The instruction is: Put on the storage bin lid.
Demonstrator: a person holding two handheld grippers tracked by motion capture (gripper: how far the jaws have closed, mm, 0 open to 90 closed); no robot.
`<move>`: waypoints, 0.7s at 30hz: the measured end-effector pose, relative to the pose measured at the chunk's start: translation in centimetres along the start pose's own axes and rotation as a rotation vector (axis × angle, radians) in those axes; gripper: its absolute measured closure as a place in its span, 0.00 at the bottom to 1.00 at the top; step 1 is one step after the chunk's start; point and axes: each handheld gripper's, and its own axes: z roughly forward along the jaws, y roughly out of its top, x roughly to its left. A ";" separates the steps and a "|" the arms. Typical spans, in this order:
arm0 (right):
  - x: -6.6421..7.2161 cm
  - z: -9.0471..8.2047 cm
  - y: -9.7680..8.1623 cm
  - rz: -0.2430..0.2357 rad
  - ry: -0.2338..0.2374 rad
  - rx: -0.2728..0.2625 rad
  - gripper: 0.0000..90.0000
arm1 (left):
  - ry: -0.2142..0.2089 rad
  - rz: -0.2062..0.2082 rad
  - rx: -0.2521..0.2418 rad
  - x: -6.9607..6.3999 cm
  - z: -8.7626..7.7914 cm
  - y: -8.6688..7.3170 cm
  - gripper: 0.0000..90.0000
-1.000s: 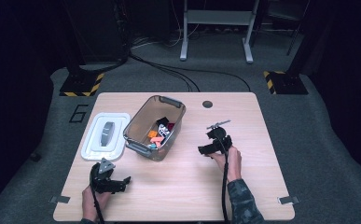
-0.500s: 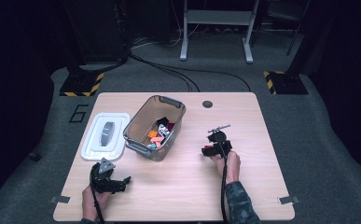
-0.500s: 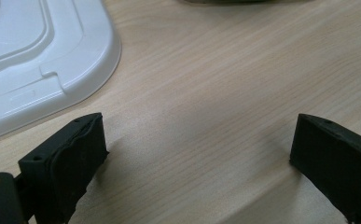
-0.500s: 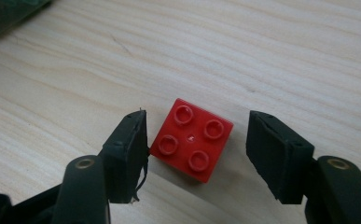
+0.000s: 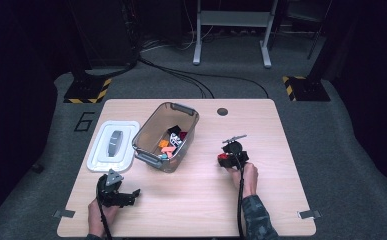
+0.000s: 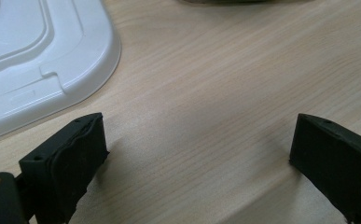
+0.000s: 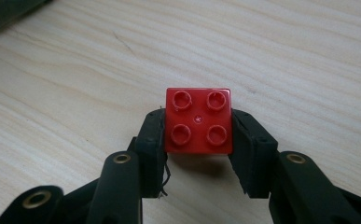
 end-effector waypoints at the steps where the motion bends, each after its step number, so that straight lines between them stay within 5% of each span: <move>1: 0.0 -0.4 0.3 -0.002 0.014 -0.012 0.65 | 0.000 0.000 0.000 0.0 0.0 0.0 0.04; 21: 0.8 -4.3 2.9 -0.060 0.091 -0.073 0.65 | -0.003 0.000 0.004 0.0 0.0 0.0 0.04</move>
